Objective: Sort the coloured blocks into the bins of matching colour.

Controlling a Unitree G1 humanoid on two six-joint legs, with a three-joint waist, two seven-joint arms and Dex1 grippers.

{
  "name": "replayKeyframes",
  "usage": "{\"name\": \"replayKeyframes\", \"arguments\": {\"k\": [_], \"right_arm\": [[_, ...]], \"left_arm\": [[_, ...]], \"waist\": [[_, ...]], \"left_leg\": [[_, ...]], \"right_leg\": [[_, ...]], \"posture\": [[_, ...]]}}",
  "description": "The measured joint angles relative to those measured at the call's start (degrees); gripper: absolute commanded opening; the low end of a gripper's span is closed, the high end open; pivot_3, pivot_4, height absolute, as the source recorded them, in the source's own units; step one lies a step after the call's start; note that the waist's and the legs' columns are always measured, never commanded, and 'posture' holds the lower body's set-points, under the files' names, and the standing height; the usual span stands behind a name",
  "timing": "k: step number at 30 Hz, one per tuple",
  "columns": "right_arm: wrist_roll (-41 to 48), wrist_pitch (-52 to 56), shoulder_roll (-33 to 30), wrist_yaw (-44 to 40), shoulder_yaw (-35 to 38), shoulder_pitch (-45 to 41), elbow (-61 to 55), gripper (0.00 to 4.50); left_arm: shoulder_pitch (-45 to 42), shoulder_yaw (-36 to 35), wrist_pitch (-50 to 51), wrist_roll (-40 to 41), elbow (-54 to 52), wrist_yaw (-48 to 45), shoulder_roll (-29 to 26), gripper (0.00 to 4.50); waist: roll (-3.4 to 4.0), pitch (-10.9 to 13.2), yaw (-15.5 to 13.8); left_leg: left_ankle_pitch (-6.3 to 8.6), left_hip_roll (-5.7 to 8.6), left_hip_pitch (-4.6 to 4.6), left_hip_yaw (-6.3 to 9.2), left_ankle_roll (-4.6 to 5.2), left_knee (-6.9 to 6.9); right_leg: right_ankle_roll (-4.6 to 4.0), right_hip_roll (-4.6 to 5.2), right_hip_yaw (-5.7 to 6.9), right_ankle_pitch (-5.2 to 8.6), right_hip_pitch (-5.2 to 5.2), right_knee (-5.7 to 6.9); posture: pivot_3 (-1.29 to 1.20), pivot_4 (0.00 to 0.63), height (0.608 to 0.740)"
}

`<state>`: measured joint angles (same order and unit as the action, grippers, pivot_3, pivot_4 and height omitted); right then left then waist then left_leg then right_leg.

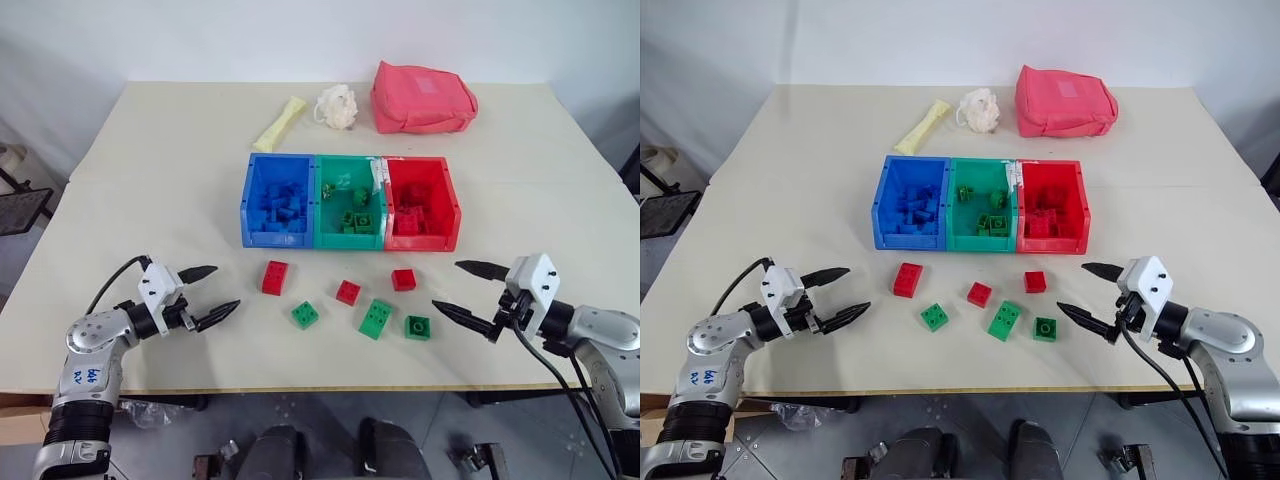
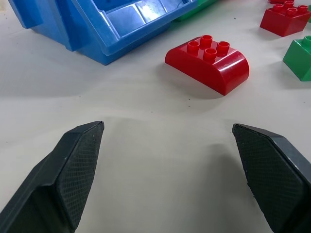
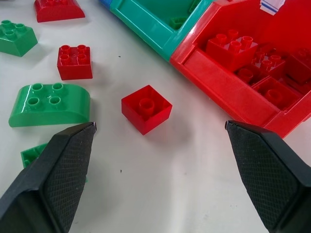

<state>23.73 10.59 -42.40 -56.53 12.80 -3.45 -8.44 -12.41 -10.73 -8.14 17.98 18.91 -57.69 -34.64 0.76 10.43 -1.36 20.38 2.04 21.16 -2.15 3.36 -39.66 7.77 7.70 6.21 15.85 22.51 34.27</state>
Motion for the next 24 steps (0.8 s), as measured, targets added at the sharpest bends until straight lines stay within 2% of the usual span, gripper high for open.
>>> {"name": "replayKeyframes", "arguments": {"k": [8,12,20,24], "right_arm": [[-0.56,3.75,-0.36,1.74,-1.17,-0.7,-0.98,4.5],[-1.66,5.51,-4.5,1.46,-0.25,2.58,-2.08,4.5],[-0.96,8.34,-12.19,-3.3,11.2,14.01,-3.08,4.5],[-0.79,9.0,-13.59,-4.98,14.74,15.84,-3.31,4.5]], "left_arm": [[-1.63,0.08,4.0,1.85,-0.11,0.18,1.19,4.5],[-2.32,0.36,5.73,3.52,-0.68,-2.43,1.23,4.5],[-2.87,1.68,4.91,3.67,0.1,-7.76,0.5,4.5],[-3.43,1.69,4.2,3.65,1.86,-8.66,0.21,4.5]], "waist": [[0.0,0.0,-0.11],[0.0,0.0,-0.18],[0.0,0.0,-0.13],[0.0,0.0,-0.1]], "left_leg": [[0.0,0.0,0.03,0.02,0.0,-0.05],[0.0,0.02,0.06,0.03,0.0,-0.04],[0.0,-0.02,0.03,-0.04,0.01,-0.05],[0.0,-0.06,0.03,-0.04,0.0,-0.04]], "right_leg": [[0.0,0.01,0.03,0.0,-0.01,0.02],[0.0,0.02,0.05,0.0,-0.01,-0.02],[0.01,-0.03,0.11,0.0,-0.06,-0.12],[0.0,-0.02,0.03,0.0,-0.05,-0.15]], "posture": [[0.0,0.15,0.74],[0.0,0.15,0.74],[0.0,0.15,0.74],[0.0,0.15,0.74]]}}
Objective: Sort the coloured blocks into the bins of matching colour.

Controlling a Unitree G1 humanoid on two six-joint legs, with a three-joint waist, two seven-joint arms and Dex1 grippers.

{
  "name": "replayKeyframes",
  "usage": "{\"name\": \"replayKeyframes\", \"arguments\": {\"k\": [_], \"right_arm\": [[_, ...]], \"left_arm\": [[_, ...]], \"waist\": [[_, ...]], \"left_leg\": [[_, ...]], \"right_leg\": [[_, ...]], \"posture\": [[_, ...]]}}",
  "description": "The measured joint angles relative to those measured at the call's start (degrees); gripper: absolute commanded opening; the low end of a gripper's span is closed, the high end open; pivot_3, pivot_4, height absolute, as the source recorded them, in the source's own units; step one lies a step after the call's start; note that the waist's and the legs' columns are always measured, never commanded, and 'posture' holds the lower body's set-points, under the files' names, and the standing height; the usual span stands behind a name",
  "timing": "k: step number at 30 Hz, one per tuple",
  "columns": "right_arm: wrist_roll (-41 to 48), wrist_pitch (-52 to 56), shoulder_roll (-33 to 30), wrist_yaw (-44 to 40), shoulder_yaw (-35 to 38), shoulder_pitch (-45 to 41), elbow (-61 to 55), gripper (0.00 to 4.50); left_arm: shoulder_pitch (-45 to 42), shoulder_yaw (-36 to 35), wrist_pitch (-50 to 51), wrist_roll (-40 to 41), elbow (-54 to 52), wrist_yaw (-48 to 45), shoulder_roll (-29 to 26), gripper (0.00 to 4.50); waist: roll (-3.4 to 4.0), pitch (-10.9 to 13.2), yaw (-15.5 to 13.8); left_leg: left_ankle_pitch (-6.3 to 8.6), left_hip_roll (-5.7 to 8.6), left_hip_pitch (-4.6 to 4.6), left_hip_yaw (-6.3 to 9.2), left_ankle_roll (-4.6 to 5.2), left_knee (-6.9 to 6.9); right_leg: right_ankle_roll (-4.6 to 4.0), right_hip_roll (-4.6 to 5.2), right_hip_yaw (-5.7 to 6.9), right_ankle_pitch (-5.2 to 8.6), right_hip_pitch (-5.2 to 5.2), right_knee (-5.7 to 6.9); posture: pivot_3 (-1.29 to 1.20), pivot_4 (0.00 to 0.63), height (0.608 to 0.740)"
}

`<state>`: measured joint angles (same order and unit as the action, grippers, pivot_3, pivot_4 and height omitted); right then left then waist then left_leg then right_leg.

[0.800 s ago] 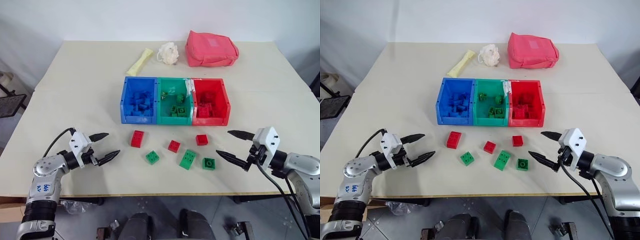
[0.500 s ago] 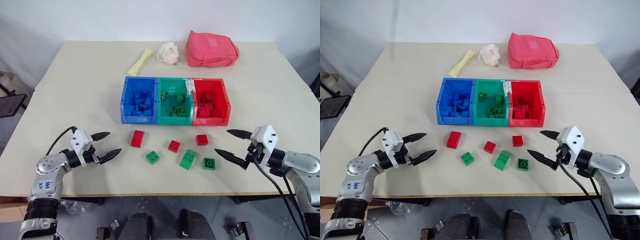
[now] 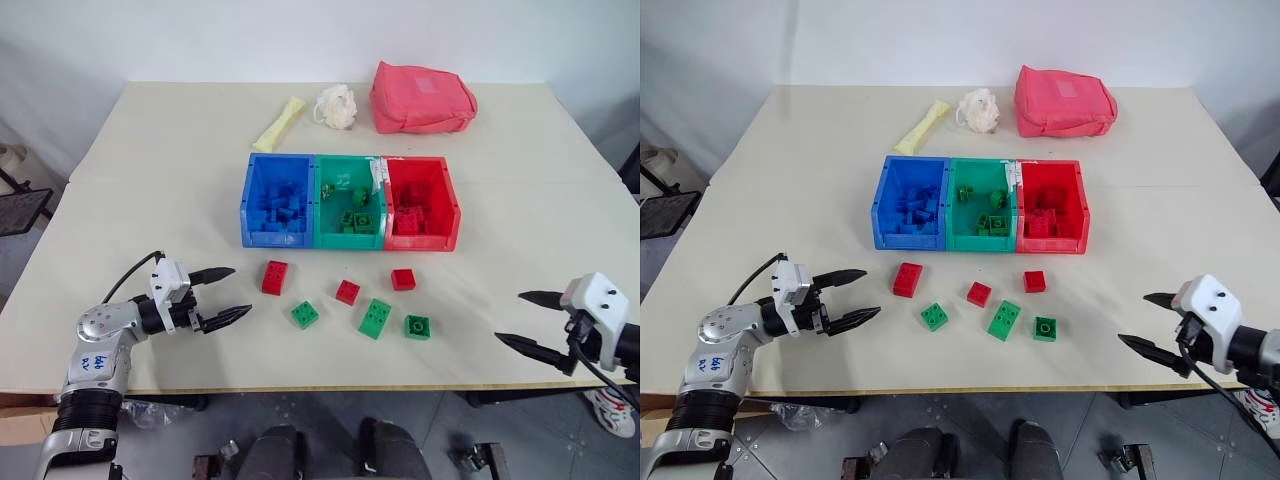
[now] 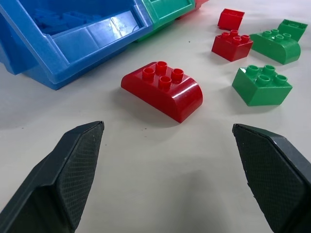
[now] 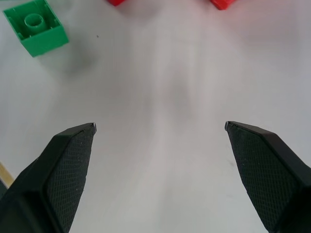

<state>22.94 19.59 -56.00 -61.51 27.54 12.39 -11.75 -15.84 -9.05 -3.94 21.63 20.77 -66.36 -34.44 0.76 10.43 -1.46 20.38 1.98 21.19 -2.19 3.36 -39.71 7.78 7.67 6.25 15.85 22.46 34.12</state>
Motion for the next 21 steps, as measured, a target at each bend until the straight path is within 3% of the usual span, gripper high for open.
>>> {"name": "replayKeyframes", "arguments": {"k": [5,9,17,21], "right_arm": [[0.57,2.09,-0.18,-0.08,-2.67,-3.71,-1.9,4.5],[1.3,6.24,1.09,1.0,-11.11,-10.16,-4.94,4.5],[1.15,11.9,4.51,1.18,-25.34,-22.45,-5.41,4.5],[0.11,12.07,4.78,0.79,-28.96,-24.05,-4.15,4.5]], "left_arm": [[-0.01,0.05,-0.1,0.0,-0.07,-0.11,-0.07,4.5],[2.04,0.33,0.25,0.06,-3.93,0.35,0.19,4.5],[13.9,-0.88,5.19,2.09,-17.44,3.19,-0.25,4.5],[17.15,-2.33,6.99,3.04,-20.82,4.54,-0.84,4.5]], "waist": [[0.0,0.0,0.21],[0.0,0.0,0.26],[0.01,0.01,0.18],[0.01,0.02,-0.05]], "left_leg": [[0.01,-0.07,0.0,0.01,-0.03,-0.01],[0.05,-0.13,0.02,0.07,-0.1,-0.01],[0.05,-0.11,0.08,0.11,-0.1,-0.05],[0.06,-0.08,0.08,0.14,-0.1,-0.05]], "right_leg": [[0.0,0.12,-0.13,0.0,0.01,-0.03],[-0.03,0.23,-0.15,0.0,0.03,-0.05],[-0.04,0.33,-0.13,0.0,0.01,-0.12],[-0.05,0.38,-0.11,0.01,-0.02,-0.13]], "posture": [[0.0,0.15,0.74],[0.0,0.15,0.74],[0.0,0.15,0.74],[0.0,0.15,0.74]]}}
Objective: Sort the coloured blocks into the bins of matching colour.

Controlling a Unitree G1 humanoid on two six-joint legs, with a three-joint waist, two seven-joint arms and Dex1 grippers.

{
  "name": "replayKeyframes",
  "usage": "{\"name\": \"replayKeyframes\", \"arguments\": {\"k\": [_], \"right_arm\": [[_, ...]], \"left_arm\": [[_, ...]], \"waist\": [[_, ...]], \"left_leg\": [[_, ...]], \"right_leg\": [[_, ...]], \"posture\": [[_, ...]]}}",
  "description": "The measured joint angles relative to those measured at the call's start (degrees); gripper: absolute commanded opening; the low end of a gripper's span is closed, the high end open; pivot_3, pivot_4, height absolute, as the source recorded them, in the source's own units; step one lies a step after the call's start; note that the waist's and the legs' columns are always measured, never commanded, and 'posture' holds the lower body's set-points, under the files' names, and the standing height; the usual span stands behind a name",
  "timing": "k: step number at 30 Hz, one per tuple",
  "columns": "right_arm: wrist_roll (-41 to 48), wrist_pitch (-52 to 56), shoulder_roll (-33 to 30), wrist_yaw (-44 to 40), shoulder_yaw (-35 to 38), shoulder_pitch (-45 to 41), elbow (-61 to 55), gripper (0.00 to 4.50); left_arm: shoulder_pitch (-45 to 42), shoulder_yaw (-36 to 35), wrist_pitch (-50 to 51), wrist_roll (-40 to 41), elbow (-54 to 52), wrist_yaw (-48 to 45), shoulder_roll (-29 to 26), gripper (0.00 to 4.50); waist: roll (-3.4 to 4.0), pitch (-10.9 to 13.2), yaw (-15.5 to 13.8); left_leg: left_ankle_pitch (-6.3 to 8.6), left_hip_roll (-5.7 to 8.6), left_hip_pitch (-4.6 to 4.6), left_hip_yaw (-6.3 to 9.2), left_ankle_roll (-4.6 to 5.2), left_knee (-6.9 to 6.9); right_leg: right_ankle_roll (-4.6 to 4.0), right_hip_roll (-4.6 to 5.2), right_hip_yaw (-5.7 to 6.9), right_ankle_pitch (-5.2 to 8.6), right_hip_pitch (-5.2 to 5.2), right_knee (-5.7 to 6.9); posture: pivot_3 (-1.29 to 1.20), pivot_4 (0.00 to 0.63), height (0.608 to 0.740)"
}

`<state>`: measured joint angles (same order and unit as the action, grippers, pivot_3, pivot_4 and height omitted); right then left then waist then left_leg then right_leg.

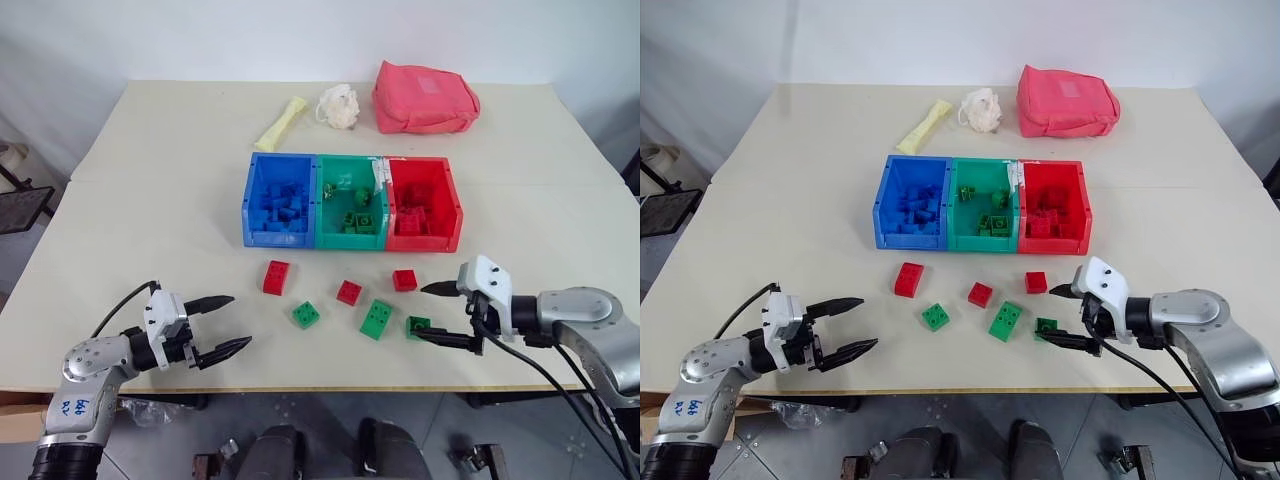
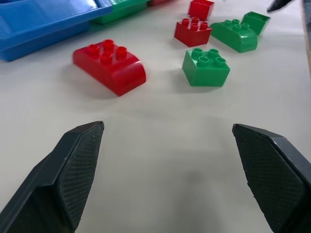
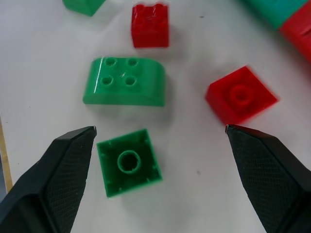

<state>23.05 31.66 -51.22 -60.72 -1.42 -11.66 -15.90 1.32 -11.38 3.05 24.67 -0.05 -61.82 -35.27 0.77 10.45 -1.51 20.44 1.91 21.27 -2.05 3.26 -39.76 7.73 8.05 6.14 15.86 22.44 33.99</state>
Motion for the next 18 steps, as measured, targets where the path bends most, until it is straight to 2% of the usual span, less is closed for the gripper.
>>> {"name": "replayKeyframes", "arguments": {"k": [9,12,18], "right_arm": [[-2.46,-1.65,0.0,-2.16,-4.6,0.7,0.61,4.5],[-2.83,-1.96,0.22,-2.0,-4.64,0.6,0.98,3.87],[-2.71,-2.67,1.19,-1.01,-4.23,0.74,1.94,1.92]], "left_arm": [[1.07,0.09,1.98,0.25,-3.93,2.6,0.38,4.5],[0.47,0.15,2.02,0.25,-3.9,2.95,0.41,4.5],[-1.25,0.83,1.84,0.24,-3.44,2.27,0.47,4.5]], "waist": [[0.01,0.0,0.18],[0.01,0.0,0.16],[0.01,0.0,0.18]], "left_leg": [[0.01,0.0,-0.01,-0.02,-0.01,0.01],[0.01,-0.01,-0.02,-0.02,-0.01,0.01],[0.01,-0.01,-0.02,-0.04,-0.01,0.01]], "right_leg": [[0.0,-0.06,0.01,0.0,0.01,0.03],[0.0,-0.07,0.01,0.0,0.0,0.03],[0.0,-0.15,0.04,0.0,0.01,0.03]], "posture": [[0.0,0.15,0.74],[0.0,0.15,0.74],[0.0,0.15,0.74]]}}
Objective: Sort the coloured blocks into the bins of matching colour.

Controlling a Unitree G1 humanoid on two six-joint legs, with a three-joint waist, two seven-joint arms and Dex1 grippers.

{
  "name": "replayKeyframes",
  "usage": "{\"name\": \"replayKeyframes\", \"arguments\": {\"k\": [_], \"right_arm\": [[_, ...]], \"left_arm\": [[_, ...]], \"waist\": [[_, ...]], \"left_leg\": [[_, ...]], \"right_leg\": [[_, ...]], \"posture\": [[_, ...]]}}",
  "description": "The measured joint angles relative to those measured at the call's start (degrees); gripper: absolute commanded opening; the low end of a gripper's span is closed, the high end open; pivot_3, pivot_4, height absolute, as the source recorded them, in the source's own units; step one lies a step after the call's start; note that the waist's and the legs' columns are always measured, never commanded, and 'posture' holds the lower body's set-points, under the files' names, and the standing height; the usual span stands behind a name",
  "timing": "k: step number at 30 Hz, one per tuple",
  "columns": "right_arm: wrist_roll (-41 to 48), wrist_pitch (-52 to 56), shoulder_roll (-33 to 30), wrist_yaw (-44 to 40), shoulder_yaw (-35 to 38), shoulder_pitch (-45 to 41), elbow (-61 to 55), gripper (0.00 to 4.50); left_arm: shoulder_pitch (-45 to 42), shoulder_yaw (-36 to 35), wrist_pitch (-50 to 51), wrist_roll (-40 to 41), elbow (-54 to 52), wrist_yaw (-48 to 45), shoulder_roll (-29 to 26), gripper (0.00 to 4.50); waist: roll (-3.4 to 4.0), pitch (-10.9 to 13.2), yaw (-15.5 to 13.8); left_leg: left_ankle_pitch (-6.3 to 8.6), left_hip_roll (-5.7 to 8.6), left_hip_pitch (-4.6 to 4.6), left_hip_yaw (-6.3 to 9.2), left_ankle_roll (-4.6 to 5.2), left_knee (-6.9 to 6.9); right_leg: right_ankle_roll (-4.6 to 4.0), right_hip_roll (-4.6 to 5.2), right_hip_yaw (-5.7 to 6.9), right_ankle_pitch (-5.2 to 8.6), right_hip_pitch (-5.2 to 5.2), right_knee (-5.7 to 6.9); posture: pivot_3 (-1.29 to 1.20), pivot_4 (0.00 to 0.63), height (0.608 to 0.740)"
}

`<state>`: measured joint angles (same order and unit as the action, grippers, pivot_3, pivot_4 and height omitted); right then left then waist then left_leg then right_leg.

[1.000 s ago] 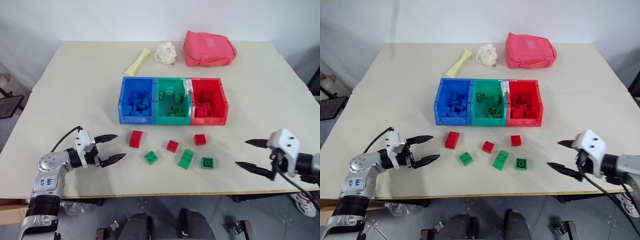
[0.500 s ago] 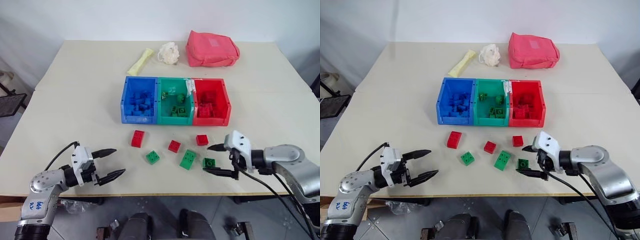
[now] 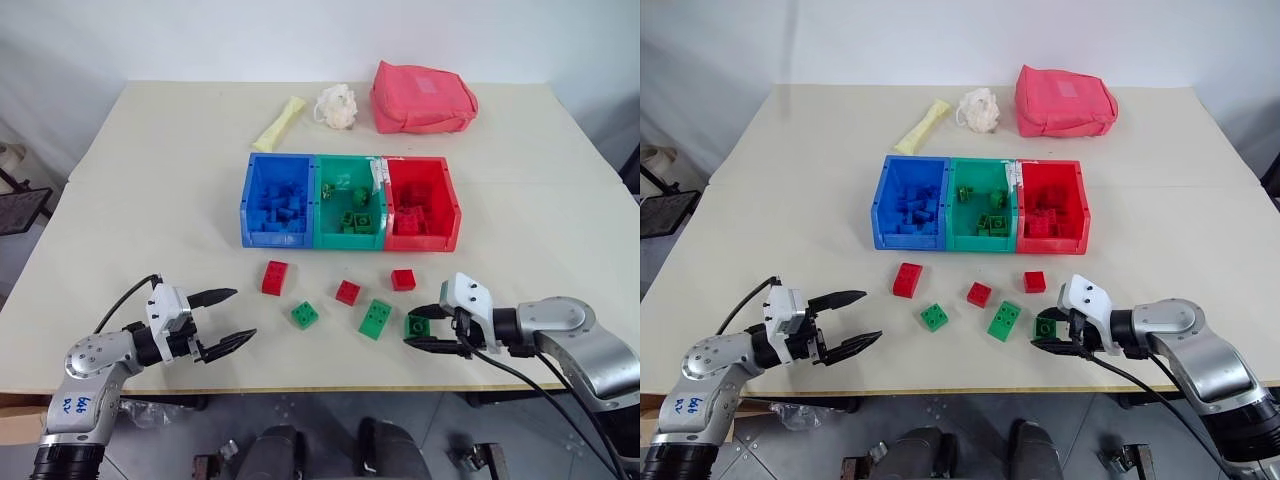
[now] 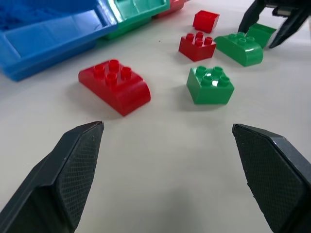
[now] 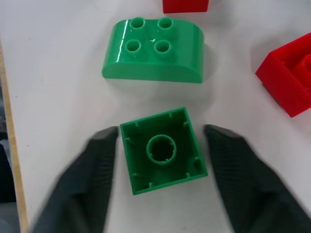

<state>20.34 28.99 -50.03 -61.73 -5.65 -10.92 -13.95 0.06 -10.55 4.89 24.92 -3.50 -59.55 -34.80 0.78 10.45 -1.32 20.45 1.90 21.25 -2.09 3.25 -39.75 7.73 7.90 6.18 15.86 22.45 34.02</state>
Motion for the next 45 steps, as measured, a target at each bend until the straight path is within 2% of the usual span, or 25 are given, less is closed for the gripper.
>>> {"name": "replayKeyframes", "arguments": {"k": [1,7,13,15,19,23,24,25,30,38,42,45], "right_arm": [[0.16,0.12,0.0,0.06,0.31,0.12,-0.13,1.53],[1.91,2.23,1.74,2.13,2.11,-3.2,-1.96,1.49],[1.24,0.69,10.3,7.25,2.14,-19.8,3.48,1.49],[0.25,-0.6,12.57,8.16,1.46,-22.64,6.64,1.49],[-6.62,-6.15,20.79,13.26,-2.25,-33.79,23.55,2.92],[-10.17,-12.87,24.75,15.86,-2.89,-38.24,32.47,4.29],[-10.36,-13.75,24.96,15.8,-2.89,-38.23,33.22,4.48],[-10.66,-14.45,25.09,15.75,-2.89,-38.18,33.94,4.48],[-9.87,-14.9,23.14,13.11,-2.45,-34.26,29.15,4.48],[-1.76,-8.67,11.96,4.23,3.3,-19.22,9.57,4.48],[2.12,-2.98,2.96,2.57,12.84,-4.61,0.97,4.48],[3.64,-0.07,-0.03,2.59,19.9,5.43,-3.05,4.48]], "left_arm": [[-0.45,0.26,-0.08,0.0,0.37,-0.13,0.07,4.5],[-3.67,0.84,-1.25,-0.24,4.17,-0.63,0.42,4.5],[-6.21,2.34,-2.76,-0.64,6.35,-0.57,1.58,4.5],[-6.36,2.5,-3.18,-0.72,7.03,-0.58,1.65,4.5],[-7.51,2.93,-4.29,-0.93,8.58,-0.46,2.39,4.5],[-8.77,3.01,-5.4,-1.24,9.46,-0.54,2.4,4.5],[-8.92,3.01,-5.61,-1.28,9.93,-0.57,2.4,4.5],[-9.08,3.02,-5.73,-1.4,10.7,-0.58,2.4,4.5],[-10.8,3.0,-6.45,-1.66,12.09,-1.08,2.34,4.5],[-13.12,3.97,-7.5,-2.19,15.8,-3.08,2.37,4.5],[-14.55,4.44,-8.75,-2.77,18.14,-4.28,2.2,4.5],[-14.79,4.56,-9.13,-2.85,19.19,-5.15,2.04,4.5]], "waist": [[0.0,0.0,-0.04],[0.0,0.0,0.03],[0.02,0.01,0.9],[0.02,0.01,0.81],[0.04,0.02,1.73],[0.04,0.02,1.54],[0.04,0.02,1.55],[0.05,0.03,1.59],[0.05,0.03,1.41],[0.05,0.03,1.4],[0.05,0.03,0.17],[0.04,0.03,-0.16]], "left_leg": [[0.0,0.0,0.0,0.0,0.0,0.0],[0.0,-0.04,0.0,0.0,-0.01,-0.01],[0.01,-0.06,-0.01,-0.02,-0.03,0.01],[0.01,-0.03,0.0,-0.01,-0.03,0.03],[-0.03,0.1,0.02,-0.1,0.05,0.02],[-0.02,0.09,0.02,0.08,0.04,0.06],[-0.02,0.12,0.02,0.09,0.04,0.06],[-0.02,0.17,0.02,0.07,0.04,0.06],[-0.03,0.17,0.03,0.1,0.05,0.03],[-0.03,0.1,0.01,-0.01,0.05,0.0],[-0.02,0.1,0.02,0.0,0.05,0.01],[-0.02,0.09,0.01,-0.06,0.07,0.0]], "right_leg": [[0.0,-0.08,0.0,0.0,0.0,0.0],[0.0,-0.2,-0.01,0.0,0.02,0.0],[-0.02,-0.31,0.08,0.01,0.07,0.09],[-0.02,-0.31,0.13,0.01,0.07,0.1],[-0.01,-0.29,0.32,0.0,0.15,0.23],[-0.05,-0.3,0.44,0.03,0.21,0.48],[-0.05,-0.28,0.45,0.03,0.21,0.52],[-0.04,-0.25,0.43,0.02,0.21,0.51],[-0.04,-0.24,0.46,0.02,0.18,0.5],[-0.04,-0.26,0.46,0.02,0.13,0.4],[-0.04,-0.24,0.47,0.02,0.09,0.34],[0.0,-0.23,0.44,0.0,0.0,0.15]], "posture": [[0.0,0.15,0.74],[0.0,0.15,0.74],[0.0,0.15,0.74],[0.0,0.15,0.74],[0.0,0.15,0.74],[0.0,0.15,0.74],[0.0,0.15,0.74],[0.0,0.15,0.74],[0.0,0.15,0.74],[0.0,0.15,0.74],[0.0,0.15,0.74],[0.0,0.15,0.74]]}}
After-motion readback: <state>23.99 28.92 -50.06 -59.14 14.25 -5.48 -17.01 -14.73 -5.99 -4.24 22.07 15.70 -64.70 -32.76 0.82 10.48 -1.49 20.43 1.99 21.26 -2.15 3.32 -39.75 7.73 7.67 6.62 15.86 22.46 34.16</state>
